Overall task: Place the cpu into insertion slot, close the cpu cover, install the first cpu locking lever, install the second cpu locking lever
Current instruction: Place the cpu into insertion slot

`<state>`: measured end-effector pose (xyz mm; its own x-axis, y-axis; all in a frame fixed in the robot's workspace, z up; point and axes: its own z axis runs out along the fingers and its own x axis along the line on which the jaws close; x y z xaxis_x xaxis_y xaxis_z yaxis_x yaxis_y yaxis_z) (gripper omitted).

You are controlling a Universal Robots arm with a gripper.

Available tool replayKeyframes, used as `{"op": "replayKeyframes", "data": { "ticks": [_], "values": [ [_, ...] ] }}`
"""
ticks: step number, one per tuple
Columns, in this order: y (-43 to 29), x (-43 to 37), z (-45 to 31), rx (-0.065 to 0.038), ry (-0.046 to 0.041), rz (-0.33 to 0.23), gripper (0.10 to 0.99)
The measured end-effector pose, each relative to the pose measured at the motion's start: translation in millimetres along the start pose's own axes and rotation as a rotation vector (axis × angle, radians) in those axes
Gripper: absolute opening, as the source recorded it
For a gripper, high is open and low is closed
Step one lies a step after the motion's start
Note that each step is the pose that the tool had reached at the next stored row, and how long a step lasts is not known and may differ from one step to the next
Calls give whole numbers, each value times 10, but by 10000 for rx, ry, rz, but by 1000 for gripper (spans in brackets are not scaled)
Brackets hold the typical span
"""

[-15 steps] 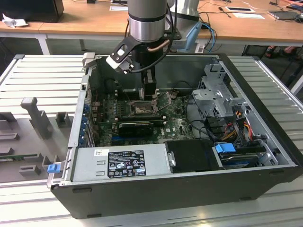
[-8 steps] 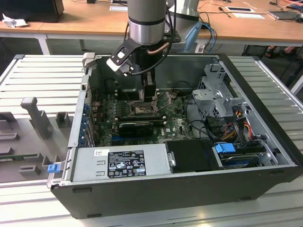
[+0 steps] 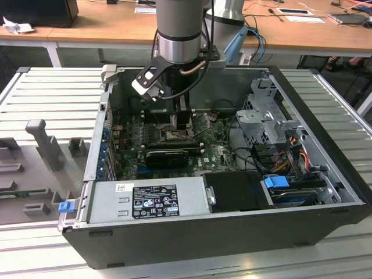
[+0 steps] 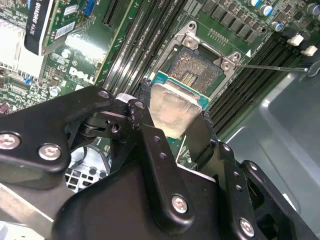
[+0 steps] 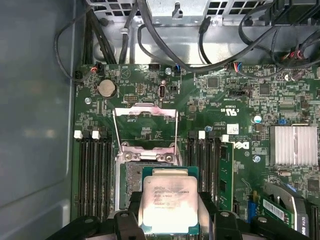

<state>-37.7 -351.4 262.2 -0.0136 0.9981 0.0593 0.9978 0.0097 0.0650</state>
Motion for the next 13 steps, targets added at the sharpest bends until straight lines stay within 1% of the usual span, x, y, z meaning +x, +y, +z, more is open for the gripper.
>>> {"op": "replayKeyframes", "data": {
  "ticks": [11, 13],
  "values": [
    [-1, 16, 21, -1, 1, 0, 525],
    [-2, 29, 26, 0, -2, 2, 525]
  ]
}}
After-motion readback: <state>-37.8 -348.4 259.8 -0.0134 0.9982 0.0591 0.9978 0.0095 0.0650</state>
